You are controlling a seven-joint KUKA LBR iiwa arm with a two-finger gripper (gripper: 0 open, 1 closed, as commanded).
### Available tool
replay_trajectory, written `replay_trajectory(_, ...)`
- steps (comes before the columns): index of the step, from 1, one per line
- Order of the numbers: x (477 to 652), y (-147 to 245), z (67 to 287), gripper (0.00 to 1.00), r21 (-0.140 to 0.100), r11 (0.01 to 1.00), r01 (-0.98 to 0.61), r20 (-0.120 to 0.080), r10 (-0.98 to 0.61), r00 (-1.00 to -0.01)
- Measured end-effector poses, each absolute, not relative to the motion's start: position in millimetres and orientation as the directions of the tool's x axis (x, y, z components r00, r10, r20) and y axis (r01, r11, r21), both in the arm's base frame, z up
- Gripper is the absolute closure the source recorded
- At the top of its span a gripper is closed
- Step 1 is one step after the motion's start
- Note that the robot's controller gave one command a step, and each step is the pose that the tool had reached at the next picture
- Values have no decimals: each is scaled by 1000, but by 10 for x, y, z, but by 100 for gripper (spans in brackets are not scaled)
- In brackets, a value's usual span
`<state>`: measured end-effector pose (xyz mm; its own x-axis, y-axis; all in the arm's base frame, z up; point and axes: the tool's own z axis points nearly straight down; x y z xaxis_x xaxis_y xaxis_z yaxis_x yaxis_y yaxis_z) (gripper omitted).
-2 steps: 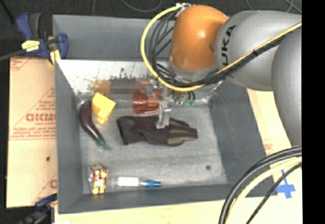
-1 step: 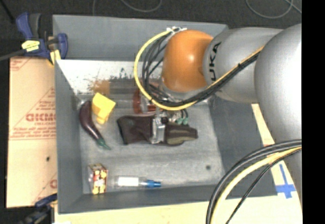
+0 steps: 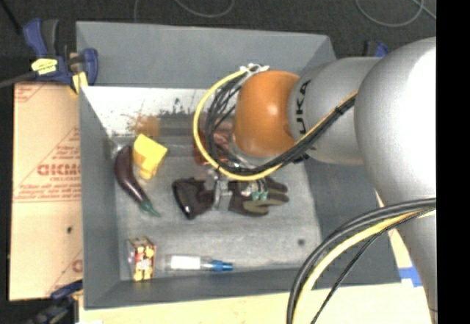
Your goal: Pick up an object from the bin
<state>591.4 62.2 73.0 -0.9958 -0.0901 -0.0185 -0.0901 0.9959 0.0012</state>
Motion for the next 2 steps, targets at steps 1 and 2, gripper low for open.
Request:
replay_trajectory(1,5914,622,730,100,1,996,-89,-18,-89,-996)
replay_trajectory(2,5992,483,1804,100,0,991,-137,-22,-137,-990)
